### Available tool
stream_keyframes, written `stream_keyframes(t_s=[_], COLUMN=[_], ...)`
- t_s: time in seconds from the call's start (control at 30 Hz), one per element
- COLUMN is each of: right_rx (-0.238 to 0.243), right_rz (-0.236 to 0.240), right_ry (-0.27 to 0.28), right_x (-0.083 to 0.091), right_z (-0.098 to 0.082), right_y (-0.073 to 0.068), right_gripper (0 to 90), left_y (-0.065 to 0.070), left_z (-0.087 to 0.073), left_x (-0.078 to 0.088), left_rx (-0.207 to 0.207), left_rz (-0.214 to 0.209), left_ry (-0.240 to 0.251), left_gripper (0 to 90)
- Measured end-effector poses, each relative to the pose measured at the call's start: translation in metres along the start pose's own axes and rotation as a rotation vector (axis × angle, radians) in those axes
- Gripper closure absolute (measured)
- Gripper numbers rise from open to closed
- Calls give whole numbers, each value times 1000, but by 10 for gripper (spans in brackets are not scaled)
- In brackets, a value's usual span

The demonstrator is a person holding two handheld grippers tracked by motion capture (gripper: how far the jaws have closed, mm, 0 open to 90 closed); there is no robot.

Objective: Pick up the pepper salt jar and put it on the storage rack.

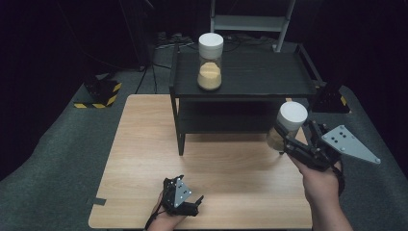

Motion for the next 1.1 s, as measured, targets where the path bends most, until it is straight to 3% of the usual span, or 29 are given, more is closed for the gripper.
stream_keyframes(t_s=[0.63, 1.1], right_rx=[24, 1], right_rz=[-31, -46], right_ry=[43, 67], right_x=[-18, -35], right_z=[42, 61], right_y=[-3, -1], right_gripper=[342, 342], left_y=[-3, -5], left_z=[-1, -2], left_x=[0, 1], left_rx=[8, 20], left_rz=[-15, -23], left_ry=[6, 12], left_gripper=[13, 13])
Point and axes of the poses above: each handheld gripper's, and its own axes: x roughly backward along the jaws, z roughly out of its top, y roughly to its right, the point moved 2 cm from there along -x, roughly forward along the jaws, and after that the axes turned 3 degrees about y, right-handed, at the moved point
